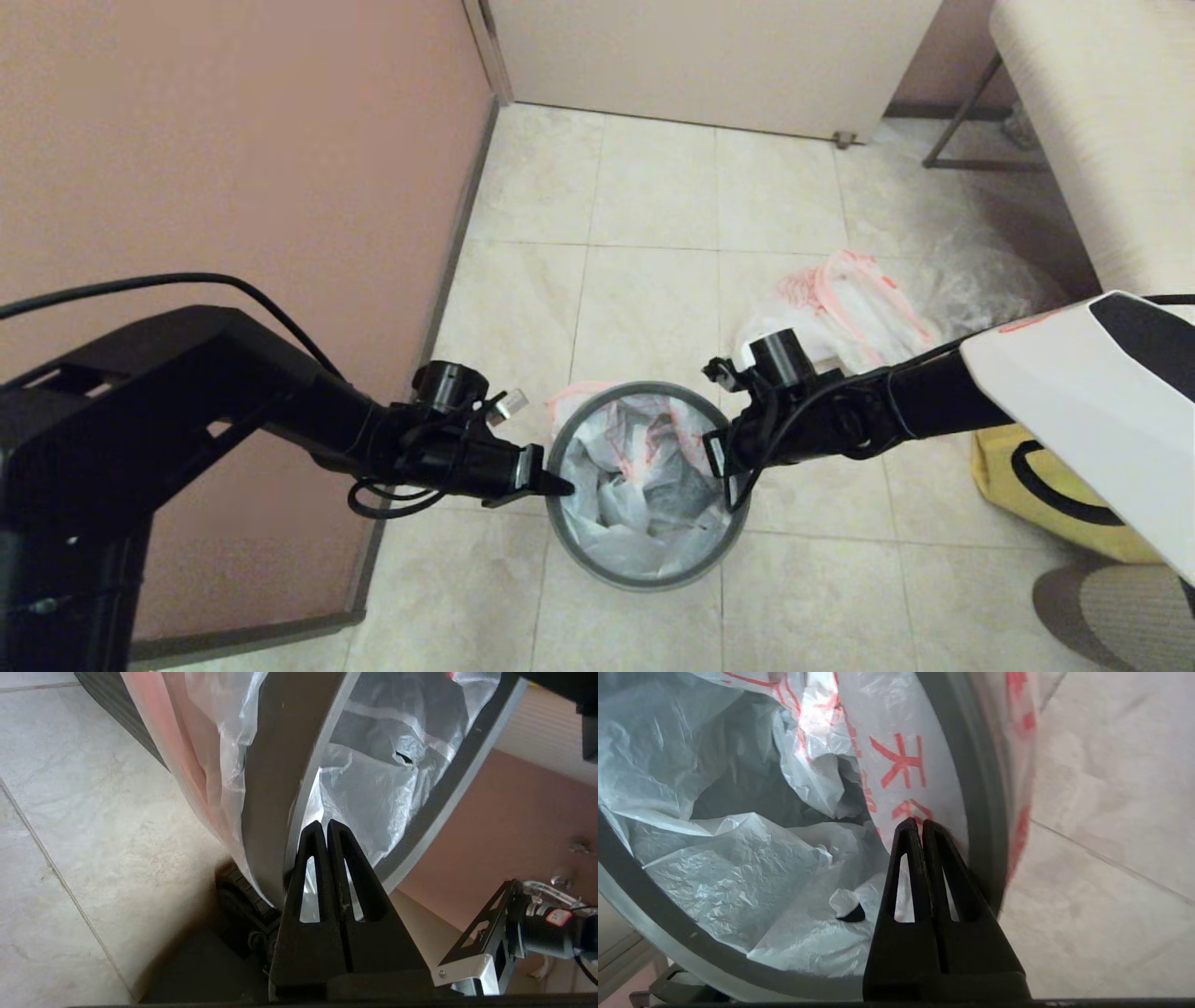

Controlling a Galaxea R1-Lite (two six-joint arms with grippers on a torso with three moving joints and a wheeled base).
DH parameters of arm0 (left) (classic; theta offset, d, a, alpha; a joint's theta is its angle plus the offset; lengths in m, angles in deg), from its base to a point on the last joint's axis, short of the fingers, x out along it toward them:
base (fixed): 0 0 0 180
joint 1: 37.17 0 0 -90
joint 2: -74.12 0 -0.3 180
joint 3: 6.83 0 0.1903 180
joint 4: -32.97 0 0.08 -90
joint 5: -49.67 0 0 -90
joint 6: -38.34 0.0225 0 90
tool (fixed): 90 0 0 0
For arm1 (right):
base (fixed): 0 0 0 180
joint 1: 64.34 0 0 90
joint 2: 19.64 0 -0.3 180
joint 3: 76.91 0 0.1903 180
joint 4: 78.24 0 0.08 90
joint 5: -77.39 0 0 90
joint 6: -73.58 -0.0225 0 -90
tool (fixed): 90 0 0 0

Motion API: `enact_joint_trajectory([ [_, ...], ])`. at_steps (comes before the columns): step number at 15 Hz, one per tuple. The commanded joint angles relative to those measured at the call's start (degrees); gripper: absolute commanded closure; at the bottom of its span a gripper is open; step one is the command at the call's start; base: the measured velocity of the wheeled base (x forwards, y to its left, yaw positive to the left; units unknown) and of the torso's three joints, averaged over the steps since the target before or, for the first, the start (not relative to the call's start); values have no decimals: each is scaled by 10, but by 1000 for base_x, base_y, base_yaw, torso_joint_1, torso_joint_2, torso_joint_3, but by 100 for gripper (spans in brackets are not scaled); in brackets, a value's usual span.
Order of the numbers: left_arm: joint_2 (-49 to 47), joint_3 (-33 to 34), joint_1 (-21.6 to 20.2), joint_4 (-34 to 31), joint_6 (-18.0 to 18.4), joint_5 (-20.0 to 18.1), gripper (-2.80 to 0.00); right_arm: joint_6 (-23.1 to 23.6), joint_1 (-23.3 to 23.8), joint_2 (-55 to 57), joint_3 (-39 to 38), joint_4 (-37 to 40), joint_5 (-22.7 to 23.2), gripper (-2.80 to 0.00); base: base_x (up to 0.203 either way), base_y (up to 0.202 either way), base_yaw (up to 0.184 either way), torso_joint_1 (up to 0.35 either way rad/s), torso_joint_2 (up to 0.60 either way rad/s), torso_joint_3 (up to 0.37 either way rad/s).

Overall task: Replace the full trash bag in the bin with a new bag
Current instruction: Place the trash can ring on the trash can

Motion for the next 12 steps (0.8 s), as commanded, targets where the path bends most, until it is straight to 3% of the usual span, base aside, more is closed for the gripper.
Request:
enact_joint_trajectory([
  [1,-9,-2,-2,1,-1,2,0,0,5,12,0,-3,1,0,0,0,0,0,0,0],
  [7,8,1,-2,-1,-1,2,0,0,7,10,-1,-5,11,0,0,0,0,0,0,0],
  [12,87,8,4,-3,-11,2,0,-2,-10,-50,-11,3,8,0,0,0,0,0,0,0],
])
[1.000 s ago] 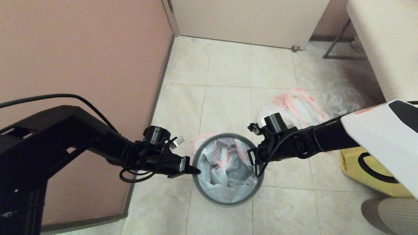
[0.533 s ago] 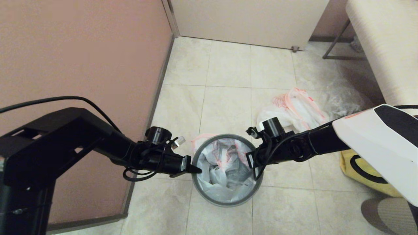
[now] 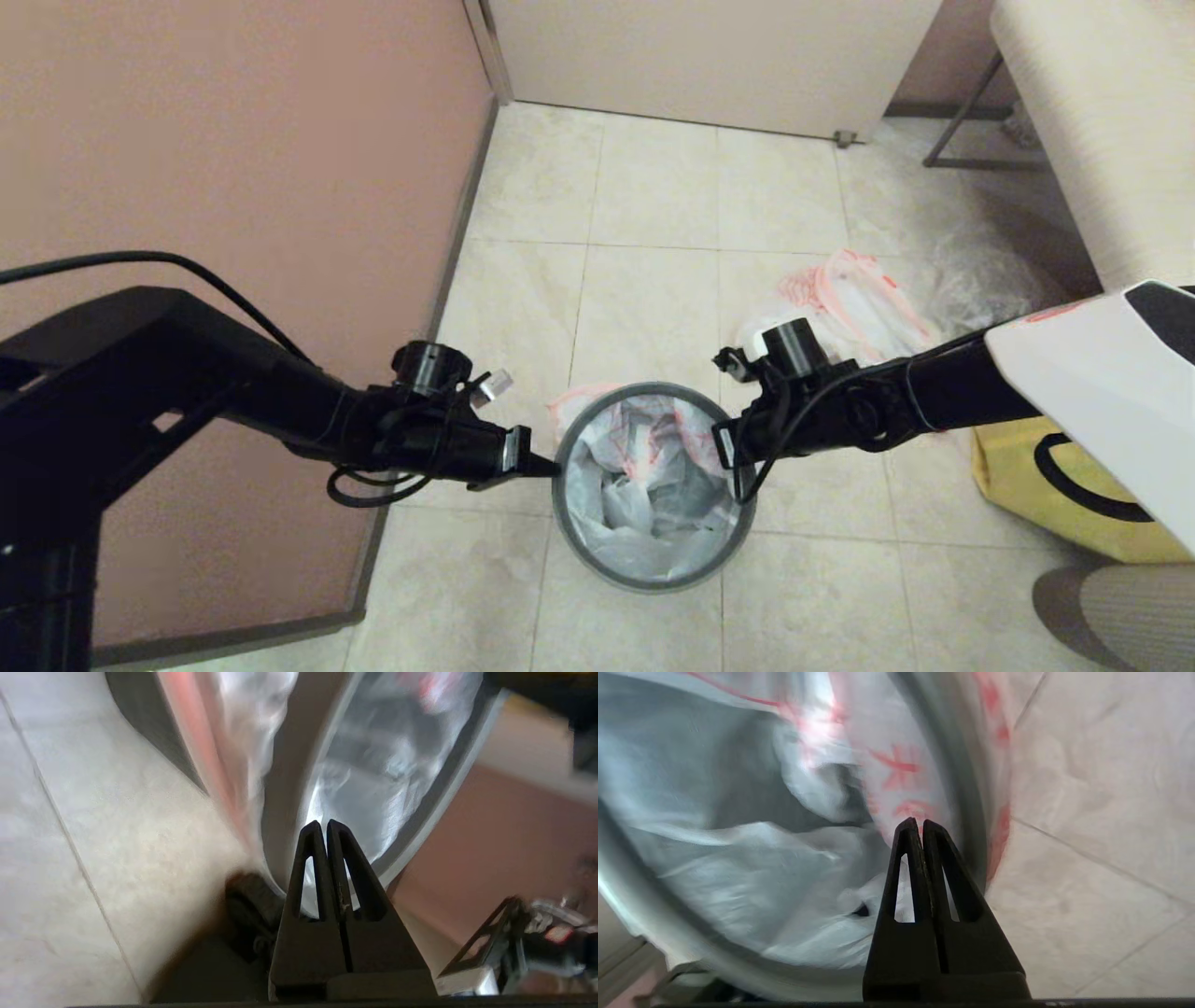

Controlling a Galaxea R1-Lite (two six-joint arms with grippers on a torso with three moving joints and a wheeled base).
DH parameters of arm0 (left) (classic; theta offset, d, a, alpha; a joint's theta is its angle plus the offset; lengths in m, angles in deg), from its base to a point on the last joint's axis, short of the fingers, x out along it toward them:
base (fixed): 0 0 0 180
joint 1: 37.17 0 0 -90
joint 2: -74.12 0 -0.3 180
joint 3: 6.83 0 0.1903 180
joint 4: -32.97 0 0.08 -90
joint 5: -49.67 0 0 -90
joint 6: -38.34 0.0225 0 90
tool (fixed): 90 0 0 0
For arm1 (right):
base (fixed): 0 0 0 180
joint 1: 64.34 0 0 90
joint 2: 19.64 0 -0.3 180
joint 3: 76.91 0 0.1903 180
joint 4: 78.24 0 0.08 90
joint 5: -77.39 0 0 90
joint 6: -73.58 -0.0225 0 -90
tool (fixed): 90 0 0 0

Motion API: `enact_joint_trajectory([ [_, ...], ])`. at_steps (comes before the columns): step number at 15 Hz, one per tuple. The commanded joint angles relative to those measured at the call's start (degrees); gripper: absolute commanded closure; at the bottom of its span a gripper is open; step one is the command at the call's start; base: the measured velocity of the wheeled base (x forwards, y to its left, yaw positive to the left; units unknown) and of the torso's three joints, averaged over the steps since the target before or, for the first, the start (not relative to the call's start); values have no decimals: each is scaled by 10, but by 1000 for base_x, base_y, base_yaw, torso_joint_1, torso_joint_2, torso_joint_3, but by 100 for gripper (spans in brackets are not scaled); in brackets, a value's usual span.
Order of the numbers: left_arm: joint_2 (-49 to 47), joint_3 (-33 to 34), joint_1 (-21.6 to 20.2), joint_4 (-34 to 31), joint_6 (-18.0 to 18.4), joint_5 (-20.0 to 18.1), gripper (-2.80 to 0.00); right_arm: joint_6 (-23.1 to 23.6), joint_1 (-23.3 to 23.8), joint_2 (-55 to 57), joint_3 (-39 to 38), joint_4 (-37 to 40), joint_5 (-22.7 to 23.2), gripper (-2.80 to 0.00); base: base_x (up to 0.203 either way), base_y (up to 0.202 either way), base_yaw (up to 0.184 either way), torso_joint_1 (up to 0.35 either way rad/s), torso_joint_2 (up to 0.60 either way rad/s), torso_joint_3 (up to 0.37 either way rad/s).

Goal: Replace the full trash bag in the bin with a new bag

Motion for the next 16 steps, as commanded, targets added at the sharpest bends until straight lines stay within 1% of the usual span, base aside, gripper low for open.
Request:
enact_joint_trajectory([
  [1,53,-2,8,1,-10,-7,0,-1,-11,-36,-3,3,3,0,0,0,0,0,0,0],
  [4,119,2,29,-9,-37,9,0,-3,-27,-81,-11,29,1,0,0,0,0,0,0,0],
  [5,139,3,39,-29,-40,23,0,-4,-32,-98,-16,35,-1,0,0,0,0,0,0,0],
  [6,157,3,50,-46,-41,52,0,-5,-35,-111,-22,39,-17,0,0,0,0,0,0,0],
  [7,176,4,66,-58,-42,93,0,-6,-38,-120,-29,40,-49,0,0,0,0,0,0,0],
  [8,197,6,81,-67,-42,131,0,-10,-40,-132,-36,40,-70,0,0,0,0,0,0,0],
  [10,243,8,99,-87,-43,186,0,-23,-41,-165,-47,43,-96,0,0,0,0,0,0,0],
  [12,297,11,119,-112,-43,244,0,-26,-43,-208,-65,59,-133,0,0,0,0,0,0,0],
  [13,325,18,134,-120,-43,287,0,-29,-45,-235,-81,69,-151,0,0,0,0,0,0,0],
  [15,373,41,165,-126,-42,391,0,-33,-45,-286,-123,78,-182,0,0,0,0,0,0,0],
  [16,391,52,171,-126,-41,430,0,-34,-45,-310,-144,80,-199,0,0,0,0,0,0,0],
])
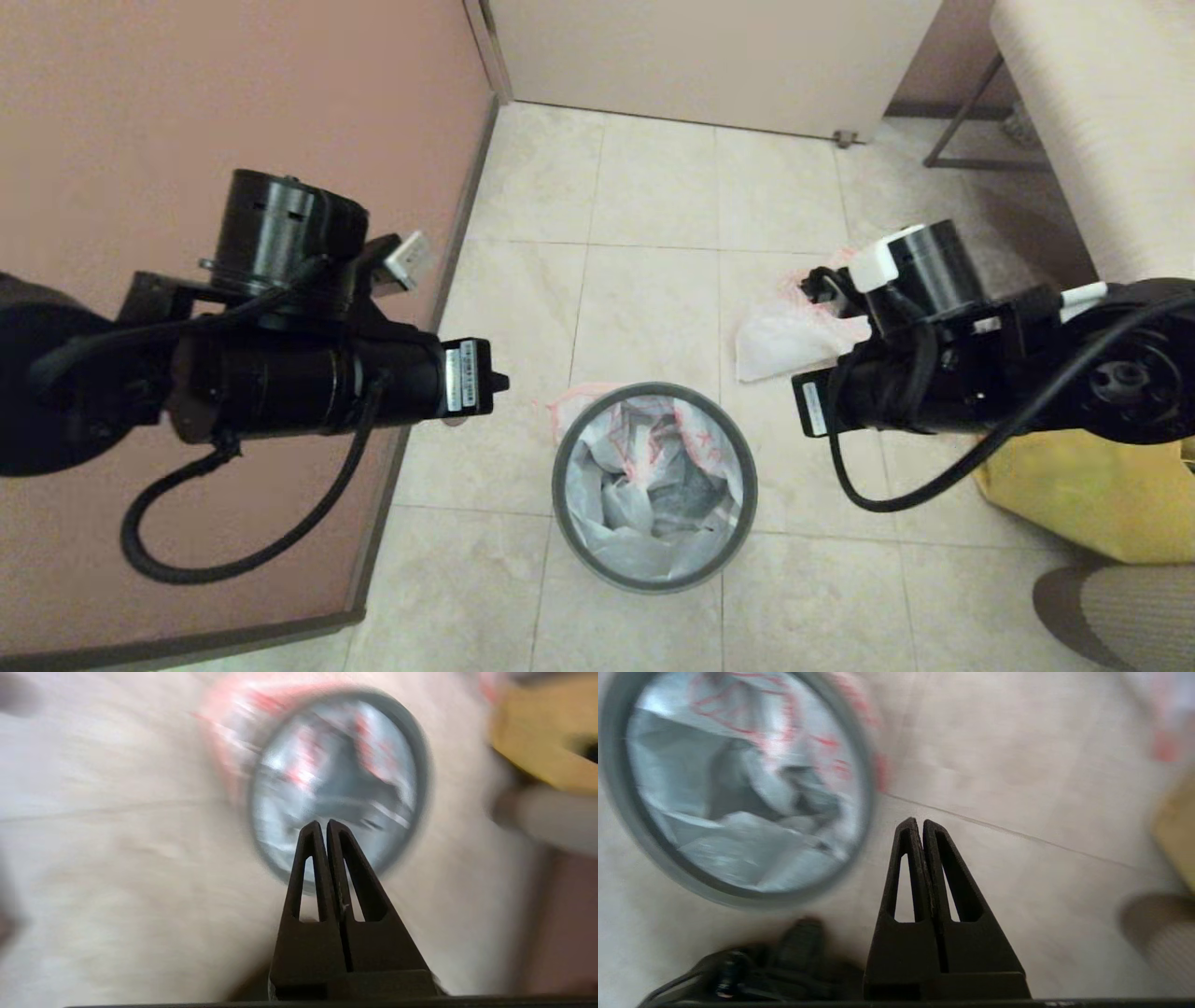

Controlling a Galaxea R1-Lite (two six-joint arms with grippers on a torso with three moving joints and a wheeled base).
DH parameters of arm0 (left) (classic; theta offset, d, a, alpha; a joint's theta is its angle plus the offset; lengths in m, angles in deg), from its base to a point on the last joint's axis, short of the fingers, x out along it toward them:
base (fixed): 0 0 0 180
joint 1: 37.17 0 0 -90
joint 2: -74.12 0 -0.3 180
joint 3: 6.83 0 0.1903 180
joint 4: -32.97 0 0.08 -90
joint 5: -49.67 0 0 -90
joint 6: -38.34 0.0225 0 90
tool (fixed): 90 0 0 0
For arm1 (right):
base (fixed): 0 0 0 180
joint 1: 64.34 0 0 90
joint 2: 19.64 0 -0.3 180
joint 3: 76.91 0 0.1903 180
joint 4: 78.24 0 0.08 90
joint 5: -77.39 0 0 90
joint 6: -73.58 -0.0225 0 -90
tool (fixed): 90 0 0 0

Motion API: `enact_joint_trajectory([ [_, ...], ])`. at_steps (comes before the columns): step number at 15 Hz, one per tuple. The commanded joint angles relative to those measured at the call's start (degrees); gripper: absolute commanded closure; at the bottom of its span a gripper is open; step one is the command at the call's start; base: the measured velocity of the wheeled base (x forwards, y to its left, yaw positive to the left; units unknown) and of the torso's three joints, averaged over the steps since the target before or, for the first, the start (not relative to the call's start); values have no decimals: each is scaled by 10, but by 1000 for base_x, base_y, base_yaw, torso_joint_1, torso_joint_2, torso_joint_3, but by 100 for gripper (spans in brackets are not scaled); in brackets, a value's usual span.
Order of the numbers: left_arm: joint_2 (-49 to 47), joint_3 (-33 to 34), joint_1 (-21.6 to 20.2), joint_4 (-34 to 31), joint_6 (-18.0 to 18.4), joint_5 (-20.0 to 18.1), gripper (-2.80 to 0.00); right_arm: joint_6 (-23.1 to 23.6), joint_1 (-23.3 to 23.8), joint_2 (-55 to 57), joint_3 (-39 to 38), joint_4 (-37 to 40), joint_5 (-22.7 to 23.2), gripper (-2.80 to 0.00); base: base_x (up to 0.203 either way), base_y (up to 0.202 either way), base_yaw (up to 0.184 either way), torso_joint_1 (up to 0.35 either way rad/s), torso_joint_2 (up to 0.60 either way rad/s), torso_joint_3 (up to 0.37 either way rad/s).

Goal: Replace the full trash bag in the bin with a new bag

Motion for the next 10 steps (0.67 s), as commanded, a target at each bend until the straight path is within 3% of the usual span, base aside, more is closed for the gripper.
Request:
enact_joint_trajectory([
  [1,64,13,11,-1,0,52,0,-1,0,-62,-29,1,-17,0,0,0,0,0,0,0],
  [5,146,27,15,-3,33,149,0,-1,17,-132,-62,24,-85,0,0,0,0,0,0,0],
  [7,174,44,6,0,59,170,0,-1,33,-166,-75,25,-105,0,0,0,0,0,0,0],
  [10,218,64,-12,2,67,190,0,-1,63,-227,-102,22,-132,0,0,0,0,0,0,0],
])
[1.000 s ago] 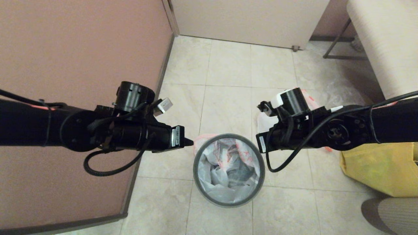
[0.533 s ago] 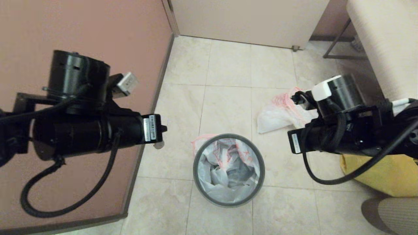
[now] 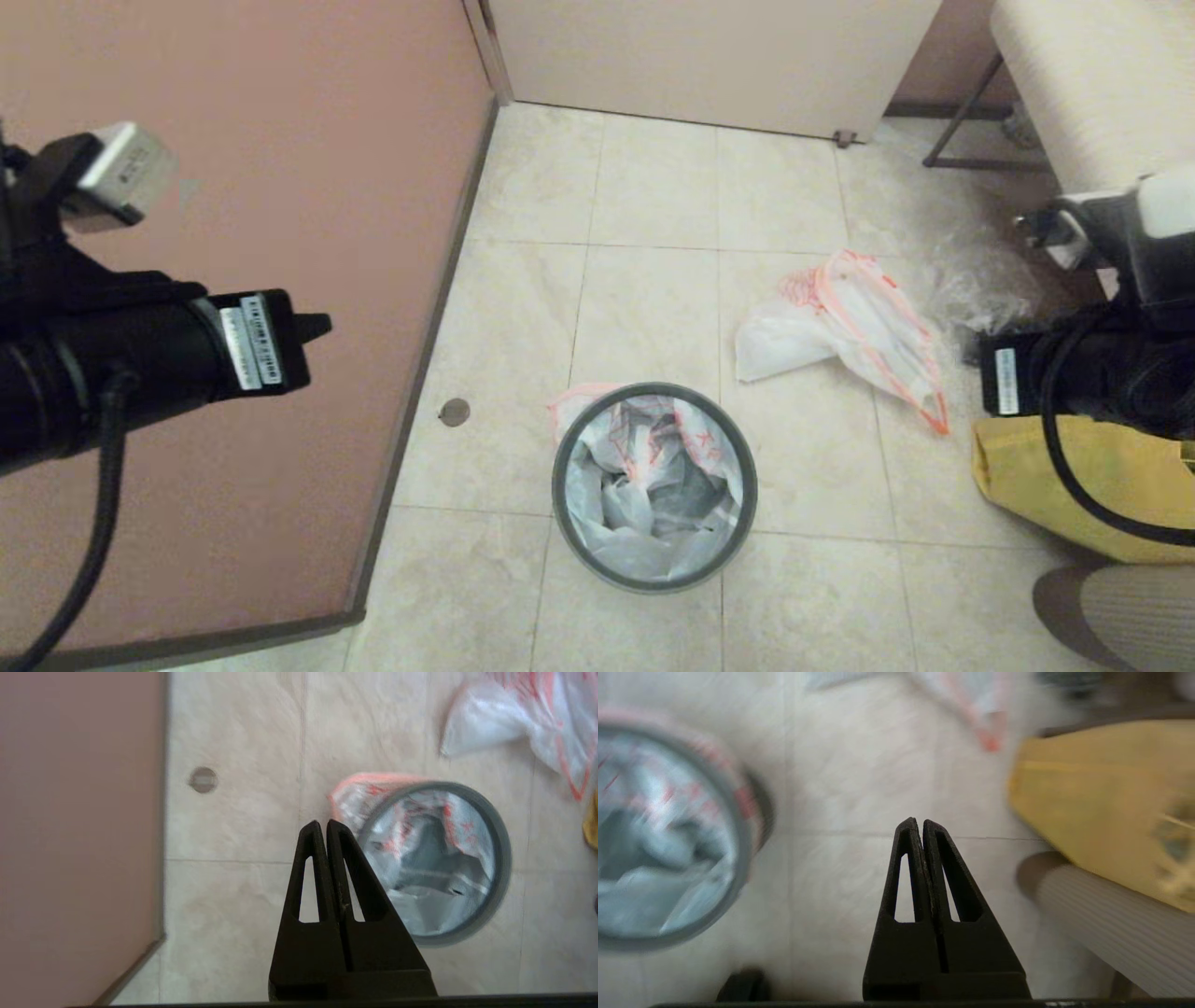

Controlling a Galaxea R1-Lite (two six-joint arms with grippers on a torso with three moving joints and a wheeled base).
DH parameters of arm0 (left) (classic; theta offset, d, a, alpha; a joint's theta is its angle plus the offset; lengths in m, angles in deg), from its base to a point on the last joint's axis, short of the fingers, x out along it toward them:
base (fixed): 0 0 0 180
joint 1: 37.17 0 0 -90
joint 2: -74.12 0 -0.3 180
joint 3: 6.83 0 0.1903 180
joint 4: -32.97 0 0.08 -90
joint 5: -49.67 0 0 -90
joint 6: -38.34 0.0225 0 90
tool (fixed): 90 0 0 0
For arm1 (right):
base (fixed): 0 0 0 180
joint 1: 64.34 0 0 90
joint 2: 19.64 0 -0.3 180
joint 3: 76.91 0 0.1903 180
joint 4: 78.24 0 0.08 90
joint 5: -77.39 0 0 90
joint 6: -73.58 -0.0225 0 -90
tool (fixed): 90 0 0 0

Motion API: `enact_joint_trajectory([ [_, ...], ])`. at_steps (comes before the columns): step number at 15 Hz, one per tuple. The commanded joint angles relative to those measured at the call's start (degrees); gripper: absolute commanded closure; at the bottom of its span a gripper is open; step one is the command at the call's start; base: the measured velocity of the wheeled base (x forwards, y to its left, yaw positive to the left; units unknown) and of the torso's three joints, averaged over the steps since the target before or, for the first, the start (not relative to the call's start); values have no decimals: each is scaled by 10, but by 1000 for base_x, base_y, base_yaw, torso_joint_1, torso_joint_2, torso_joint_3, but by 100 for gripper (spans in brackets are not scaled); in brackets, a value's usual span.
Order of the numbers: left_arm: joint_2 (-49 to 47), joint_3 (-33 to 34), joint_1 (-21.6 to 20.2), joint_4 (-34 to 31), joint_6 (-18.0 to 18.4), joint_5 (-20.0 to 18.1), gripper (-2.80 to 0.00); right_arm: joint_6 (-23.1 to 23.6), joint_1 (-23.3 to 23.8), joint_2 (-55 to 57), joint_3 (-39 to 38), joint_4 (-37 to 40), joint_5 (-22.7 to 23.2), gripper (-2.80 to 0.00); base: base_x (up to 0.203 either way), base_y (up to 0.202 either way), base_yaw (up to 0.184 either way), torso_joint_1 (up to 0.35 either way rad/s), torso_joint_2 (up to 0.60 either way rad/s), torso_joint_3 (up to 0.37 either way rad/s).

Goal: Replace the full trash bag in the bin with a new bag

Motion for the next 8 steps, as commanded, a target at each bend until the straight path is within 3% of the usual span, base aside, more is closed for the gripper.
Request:
enact_joint_trajectory([
  [1,40,16,-6,0,3,4,0,-1,17,-55,-14,0,-6,0,0,0,0,0,0,0],
  [8,188,145,-42,61,87,6,0,-8,89,-198,-93,3,-27,0,0,0,0,0,0,0],
])
